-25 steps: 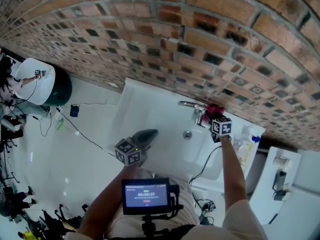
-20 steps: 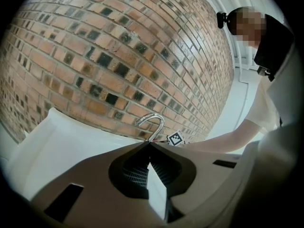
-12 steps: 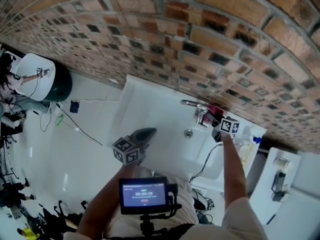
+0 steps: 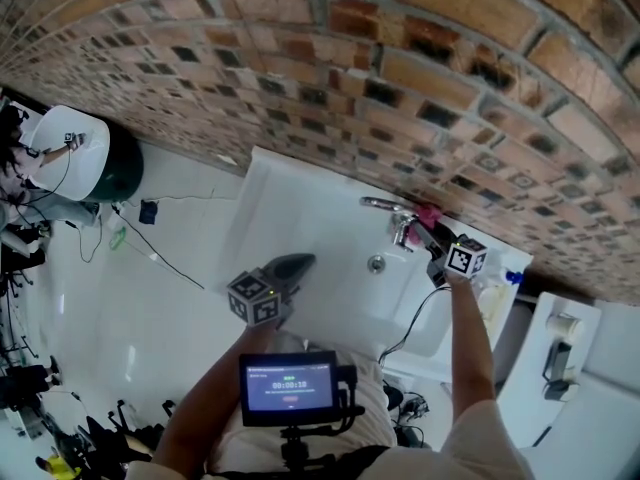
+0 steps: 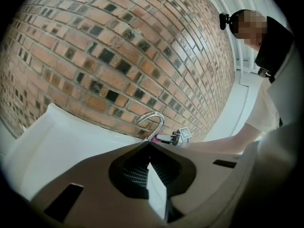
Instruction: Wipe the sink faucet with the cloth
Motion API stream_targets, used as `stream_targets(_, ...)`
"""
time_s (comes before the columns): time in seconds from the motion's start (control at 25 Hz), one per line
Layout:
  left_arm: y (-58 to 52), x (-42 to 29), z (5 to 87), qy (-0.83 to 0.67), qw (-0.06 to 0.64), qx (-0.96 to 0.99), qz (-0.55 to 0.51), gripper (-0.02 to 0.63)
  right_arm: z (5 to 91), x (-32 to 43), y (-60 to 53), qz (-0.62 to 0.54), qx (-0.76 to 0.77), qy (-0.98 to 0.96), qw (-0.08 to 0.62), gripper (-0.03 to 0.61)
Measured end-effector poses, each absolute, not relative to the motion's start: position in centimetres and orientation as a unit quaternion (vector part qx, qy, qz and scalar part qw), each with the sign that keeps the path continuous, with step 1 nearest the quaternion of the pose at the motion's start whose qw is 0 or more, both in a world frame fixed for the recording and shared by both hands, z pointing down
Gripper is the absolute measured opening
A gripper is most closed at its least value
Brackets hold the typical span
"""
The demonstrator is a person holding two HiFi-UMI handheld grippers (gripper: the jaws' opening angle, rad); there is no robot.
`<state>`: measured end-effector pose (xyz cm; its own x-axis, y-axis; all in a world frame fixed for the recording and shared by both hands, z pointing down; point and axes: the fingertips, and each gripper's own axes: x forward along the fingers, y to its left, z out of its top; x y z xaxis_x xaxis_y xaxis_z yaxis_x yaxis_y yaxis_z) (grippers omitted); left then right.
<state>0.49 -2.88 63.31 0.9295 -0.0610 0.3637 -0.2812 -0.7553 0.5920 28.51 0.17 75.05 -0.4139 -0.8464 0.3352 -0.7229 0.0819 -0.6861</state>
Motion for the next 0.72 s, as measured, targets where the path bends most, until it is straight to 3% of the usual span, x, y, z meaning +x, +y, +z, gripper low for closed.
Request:
stream_targets(0.16, -3.0, 0.8, 63.1, -0.093, 0.340, 0.922, 0.160, 0.006, 73.7, 27.8, -0.4, -0.398, -0.519, 0.756, 0.034, 0.100)
stream_targets(0.52, -2.2, 1.2, 62.8, -0.082, 0.340, 0.923, 0.161, 0.006, 77.6, 31.0, -0.9, -0.416, -0.613, 0.669, 0.057, 0.103)
stream_targets(0.72, -2.1, 0.6, 62.6, -0.086, 0.339, 0.923, 0.159, 0.006, 84.0, 28.3, 2.6, -0.458, -0.593, 0.660, -0.046, 0.101)
